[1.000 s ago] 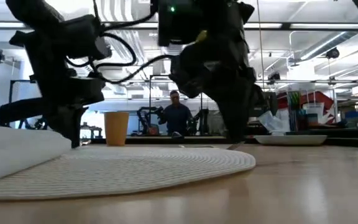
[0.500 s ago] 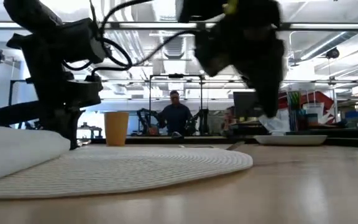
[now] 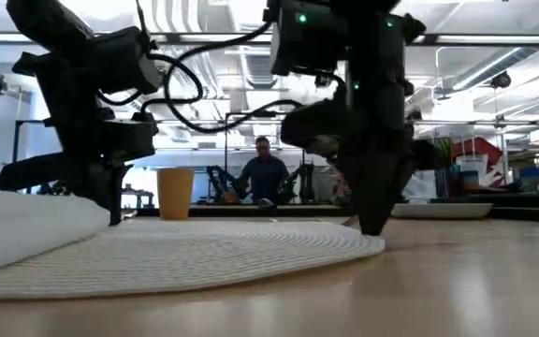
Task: Set table place
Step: Adjust the white mat on the table
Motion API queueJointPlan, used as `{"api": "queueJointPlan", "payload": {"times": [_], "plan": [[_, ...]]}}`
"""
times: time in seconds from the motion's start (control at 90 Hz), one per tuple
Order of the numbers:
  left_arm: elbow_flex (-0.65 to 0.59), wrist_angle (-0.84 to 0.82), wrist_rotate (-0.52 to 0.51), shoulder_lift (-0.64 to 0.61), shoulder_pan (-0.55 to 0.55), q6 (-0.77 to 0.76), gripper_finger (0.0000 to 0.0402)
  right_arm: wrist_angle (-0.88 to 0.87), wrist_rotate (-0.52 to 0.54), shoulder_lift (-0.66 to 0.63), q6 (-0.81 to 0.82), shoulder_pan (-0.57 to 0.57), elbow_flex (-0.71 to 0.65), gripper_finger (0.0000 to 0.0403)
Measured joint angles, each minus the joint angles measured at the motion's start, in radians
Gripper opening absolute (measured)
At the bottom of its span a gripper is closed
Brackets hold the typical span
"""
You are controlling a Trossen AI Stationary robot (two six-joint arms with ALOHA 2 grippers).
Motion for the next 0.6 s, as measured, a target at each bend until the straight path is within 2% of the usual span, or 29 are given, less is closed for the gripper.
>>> {"api": "queueJointPlan", "payload": {"times": [0.222, 0.4, 0.6], "plan": [[0.0, 0.004, -0.001, 0.0, 0.0, 0.003, 0.0, -0.01, 0.021, -0.033, -0.024, -0.012, -0.012, 0.0], [0.0, 0.005, -0.002, 0.0, 0.001, 0.004, 0.0, -0.026, 0.036, -0.128, -0.024, -0.015, -0.003, 0.0], [-0.003, 0.014, -0.002, 0.0, 0.002, 0.004, 0.0, -0.003, 0.077, -0.13, -0.001, -0.021, -0.016, 0.0]]}}
